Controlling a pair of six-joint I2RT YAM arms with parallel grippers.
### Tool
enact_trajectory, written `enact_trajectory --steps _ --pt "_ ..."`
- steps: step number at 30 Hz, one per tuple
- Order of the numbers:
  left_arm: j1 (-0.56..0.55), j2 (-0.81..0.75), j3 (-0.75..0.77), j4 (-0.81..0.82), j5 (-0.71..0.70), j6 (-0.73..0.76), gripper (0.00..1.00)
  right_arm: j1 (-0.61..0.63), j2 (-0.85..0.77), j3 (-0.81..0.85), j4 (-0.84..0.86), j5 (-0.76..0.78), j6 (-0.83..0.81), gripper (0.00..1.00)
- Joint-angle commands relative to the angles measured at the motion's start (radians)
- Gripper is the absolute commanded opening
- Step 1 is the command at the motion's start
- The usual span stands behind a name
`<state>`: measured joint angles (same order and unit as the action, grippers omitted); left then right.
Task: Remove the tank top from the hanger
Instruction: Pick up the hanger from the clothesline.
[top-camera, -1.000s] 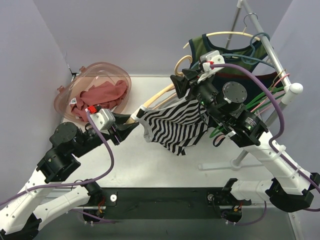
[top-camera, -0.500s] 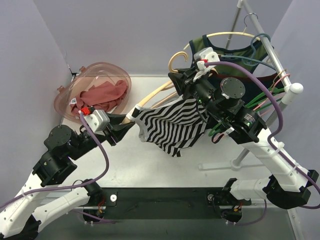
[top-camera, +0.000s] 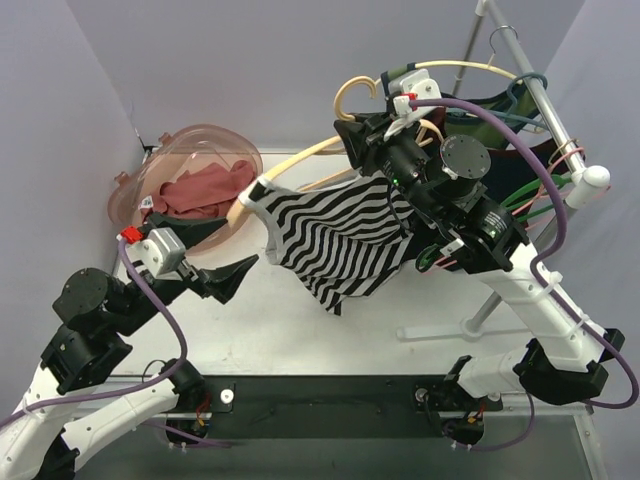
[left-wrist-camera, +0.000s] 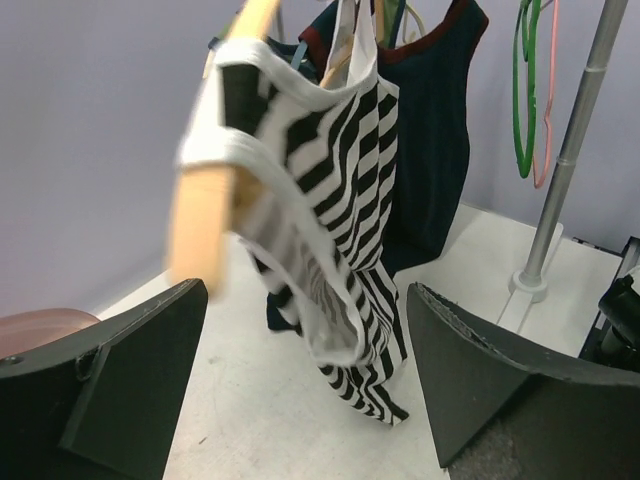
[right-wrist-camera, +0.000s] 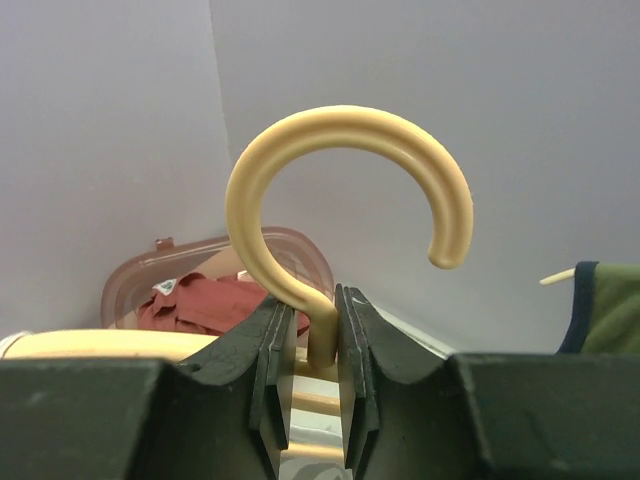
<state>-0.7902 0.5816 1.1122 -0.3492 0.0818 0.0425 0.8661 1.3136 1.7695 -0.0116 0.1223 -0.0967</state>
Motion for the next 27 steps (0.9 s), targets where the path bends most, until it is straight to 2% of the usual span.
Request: enact_trajectory --steps 1,11,19,23,27 --pt "-0.003 -0.022 0.005 -0.02 -0.054 0.004 0.93 -0.003 0.027 0.117 0.124 0.08 -0.026 0.0" --pt "-0.003 -0.055 -0.052 -0.005 -0.07 -0.01 0.95 0.01 0.098 0.271 0.125 0.072 -0.044 0.0" --pt "-0.003 -0.04 -0.08 0.056 -0.186 0.046 0.95 0.088 0.102 0.251 0.188 0.131 -0.026 0.0" --pt "-0.003 -0.025 -0.124 0.133 -0.232 0.088 0.95 0.142 0.11 0.255 0.179 0.166 -0.012 0.0" --pt "-0.003 0.024 -0.094 0.139 -0.276 0.12 0.94 0.152 0.085 0.246 0.138 0.157 0.035 0.0"
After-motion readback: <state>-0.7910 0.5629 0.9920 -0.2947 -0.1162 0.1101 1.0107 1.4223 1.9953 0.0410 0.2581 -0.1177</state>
